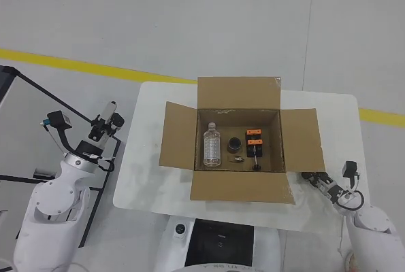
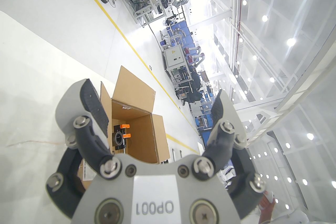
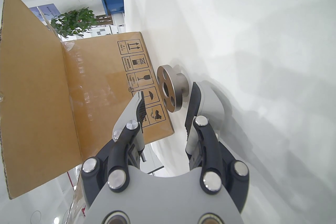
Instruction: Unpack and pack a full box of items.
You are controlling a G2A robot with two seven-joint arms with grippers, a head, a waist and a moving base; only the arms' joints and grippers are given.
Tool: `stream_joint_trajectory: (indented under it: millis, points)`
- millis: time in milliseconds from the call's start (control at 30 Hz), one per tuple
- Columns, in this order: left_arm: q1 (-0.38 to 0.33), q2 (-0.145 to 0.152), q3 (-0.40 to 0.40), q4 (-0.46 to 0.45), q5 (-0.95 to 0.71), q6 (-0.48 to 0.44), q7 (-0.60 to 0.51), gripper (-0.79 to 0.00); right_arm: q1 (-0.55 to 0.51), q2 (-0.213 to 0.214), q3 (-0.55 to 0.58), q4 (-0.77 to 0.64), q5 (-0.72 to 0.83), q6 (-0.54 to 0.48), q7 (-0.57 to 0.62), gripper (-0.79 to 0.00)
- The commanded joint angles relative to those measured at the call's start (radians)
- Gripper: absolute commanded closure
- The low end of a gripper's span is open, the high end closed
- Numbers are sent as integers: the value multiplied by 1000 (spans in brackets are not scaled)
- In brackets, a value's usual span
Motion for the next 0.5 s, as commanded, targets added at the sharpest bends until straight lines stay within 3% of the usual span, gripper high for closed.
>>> stream_joint_trajectory:
  millis: [0,467]
  points:
    - [0,0,0,0,0,0,0,-785,2,0,-4,1,-4,5,-4,-320]
    - [0,0,0,0,0,0,0,-785,23,-3,-46,15,-15,18,-40,-329]
